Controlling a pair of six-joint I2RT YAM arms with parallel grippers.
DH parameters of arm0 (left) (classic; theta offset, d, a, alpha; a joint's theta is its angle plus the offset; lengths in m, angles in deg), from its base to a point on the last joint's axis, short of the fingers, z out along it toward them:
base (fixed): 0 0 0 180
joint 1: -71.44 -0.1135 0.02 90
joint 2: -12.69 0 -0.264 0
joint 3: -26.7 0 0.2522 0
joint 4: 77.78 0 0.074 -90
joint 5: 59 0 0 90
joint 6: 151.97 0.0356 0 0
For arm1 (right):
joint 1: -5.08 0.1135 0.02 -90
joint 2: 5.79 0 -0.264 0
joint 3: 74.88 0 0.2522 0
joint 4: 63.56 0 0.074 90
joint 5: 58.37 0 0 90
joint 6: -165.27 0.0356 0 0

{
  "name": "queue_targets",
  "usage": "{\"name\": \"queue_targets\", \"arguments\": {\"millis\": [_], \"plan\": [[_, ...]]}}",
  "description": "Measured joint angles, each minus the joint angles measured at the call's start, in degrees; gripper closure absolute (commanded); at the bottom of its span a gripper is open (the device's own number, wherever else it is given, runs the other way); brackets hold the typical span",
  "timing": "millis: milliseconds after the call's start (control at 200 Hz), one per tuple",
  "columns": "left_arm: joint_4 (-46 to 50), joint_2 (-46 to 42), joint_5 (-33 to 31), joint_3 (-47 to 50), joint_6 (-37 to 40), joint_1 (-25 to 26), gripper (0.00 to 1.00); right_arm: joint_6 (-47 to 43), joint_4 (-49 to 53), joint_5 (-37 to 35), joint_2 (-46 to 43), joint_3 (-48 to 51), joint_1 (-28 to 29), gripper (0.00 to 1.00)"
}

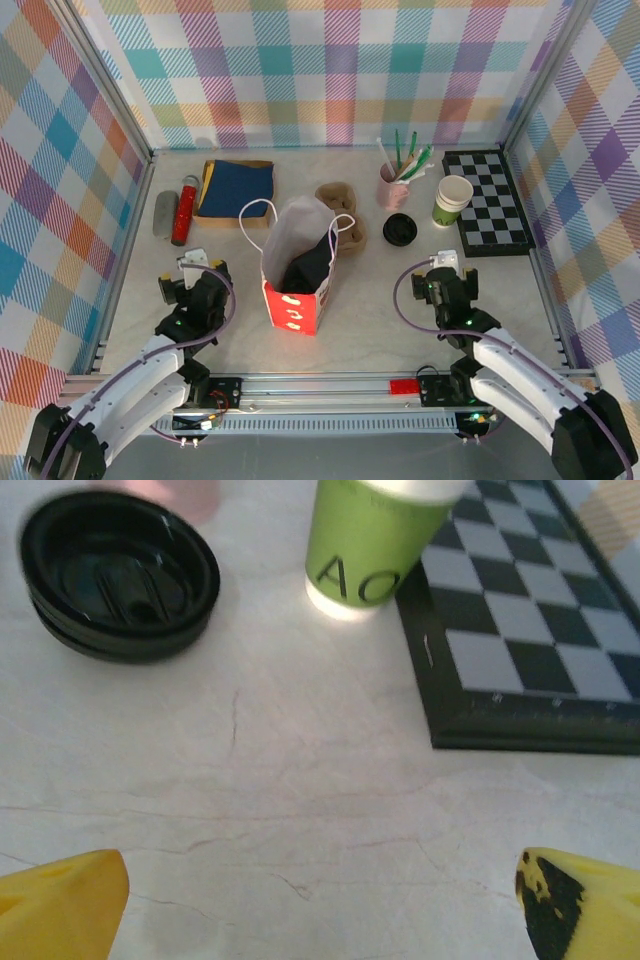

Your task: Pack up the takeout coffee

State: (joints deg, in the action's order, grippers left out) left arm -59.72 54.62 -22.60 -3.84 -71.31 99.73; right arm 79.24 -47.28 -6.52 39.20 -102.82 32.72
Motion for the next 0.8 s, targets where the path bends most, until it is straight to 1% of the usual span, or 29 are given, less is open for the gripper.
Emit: {"name": "queue_targets", "arguments": {"millis": [140, 250, 370, 480, 645, 800], "plan": [[-5.4, 3.9, 1.0, 1.8, 1.1, 0.0, 0.0, -1.6, -7.9, 2.3, 3.3, 0.7, -2.1, 0.01], [-11.4, 5.5, 2.1, 3.0, 3.1, 0.0, 0.0, -2.6, -15.0, 4.7, 6.4, 0.8, -5.9, 0.01], [-19.8, 7.7, 2.8, 5.1, 6.0, -0.6, 0.0, -3.5, -24.0, 7.8, 10.4, 1.8, -10.0, 0.01], [-29.3, 11.6, 5.2, 7.3, 8.3, -2.8, 0.0, -4.1, -32.2, 10.6, 16.0, 2.2, -12.9, 0.01], [-42.3, 21.1, 9.0, 8.0, 10.5, -6.9, 0.0, -4.9, -42.7, 13.3, 23.3, 2.2, -14.5, 0.01], [-51.6, 27.0, 11.5, 8.0, 11.6, -8.1, 0.0, -5.1, -48.9, 14.8, 25.2, 2.4, -14.9, 0.01]]}}
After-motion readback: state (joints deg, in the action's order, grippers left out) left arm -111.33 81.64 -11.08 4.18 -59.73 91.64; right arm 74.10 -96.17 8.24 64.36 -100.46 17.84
